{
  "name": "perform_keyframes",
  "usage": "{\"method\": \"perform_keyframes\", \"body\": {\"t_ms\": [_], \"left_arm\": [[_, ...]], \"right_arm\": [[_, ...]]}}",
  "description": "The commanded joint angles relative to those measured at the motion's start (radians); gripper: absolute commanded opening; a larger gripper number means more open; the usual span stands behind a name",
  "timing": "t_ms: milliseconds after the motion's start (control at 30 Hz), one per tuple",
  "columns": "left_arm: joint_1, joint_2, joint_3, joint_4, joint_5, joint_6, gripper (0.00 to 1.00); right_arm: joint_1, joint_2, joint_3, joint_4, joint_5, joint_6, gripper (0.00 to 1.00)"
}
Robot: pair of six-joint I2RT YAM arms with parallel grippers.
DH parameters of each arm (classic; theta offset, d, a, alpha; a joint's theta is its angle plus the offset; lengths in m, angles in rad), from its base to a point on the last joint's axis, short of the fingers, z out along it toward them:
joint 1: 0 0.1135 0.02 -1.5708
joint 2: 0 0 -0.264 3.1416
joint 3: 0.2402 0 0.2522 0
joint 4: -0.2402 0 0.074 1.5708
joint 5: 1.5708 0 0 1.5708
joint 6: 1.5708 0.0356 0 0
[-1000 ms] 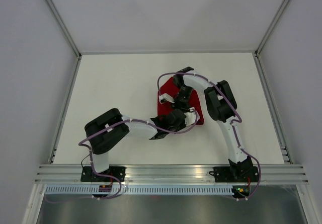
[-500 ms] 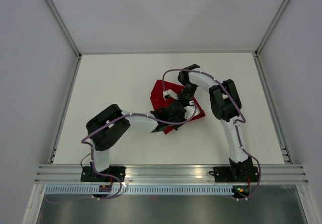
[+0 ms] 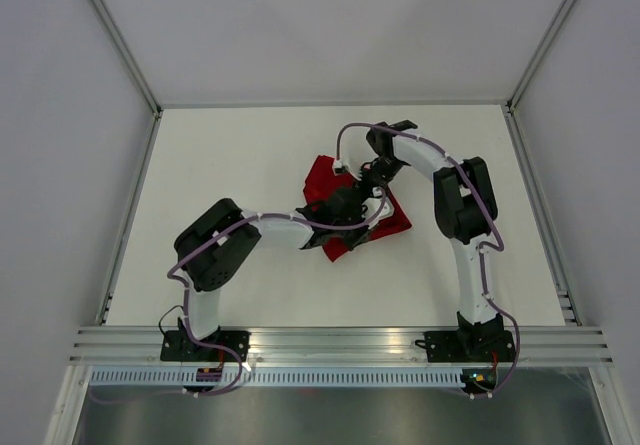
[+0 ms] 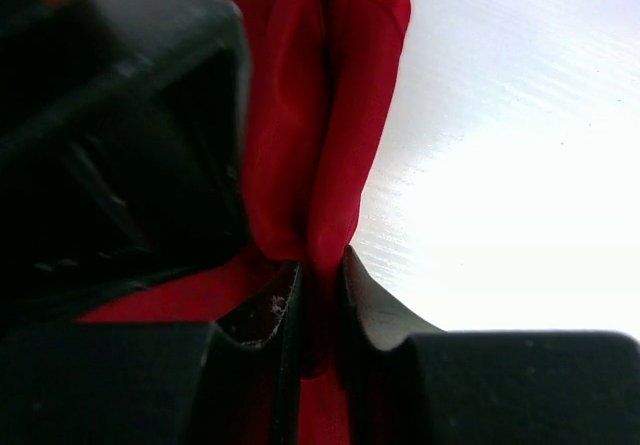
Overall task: Fold the napkin, place the utensils inside, and roll it up
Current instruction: Roll the napkin at the center of the board.
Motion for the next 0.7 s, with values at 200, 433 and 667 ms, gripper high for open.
{"method": "perform_keyframes", "body": {"t_ms": [200, 433, 667], "left_arm": [[0.039, 0.116, 0.028, -0.302, 0.17, -0.068, 0.02], [0.099, 0.149, 0.107, -0.431, 0.311, -0.08, 0.02], [0.17, 0.234, 0.228, -0.558, 0.499, -0.102, 0.02]], "right_arm": [[-0.113, -0.147, -0.07, 0.297, -0.068, 0.234, 0.64], [-0.236, -0.254, -0.155, 0.434, -0.171, 0.297, 0.65], [-0.316, -0.434, -0.415, 0.589, -0.197, 0.171, 0.65]]}}
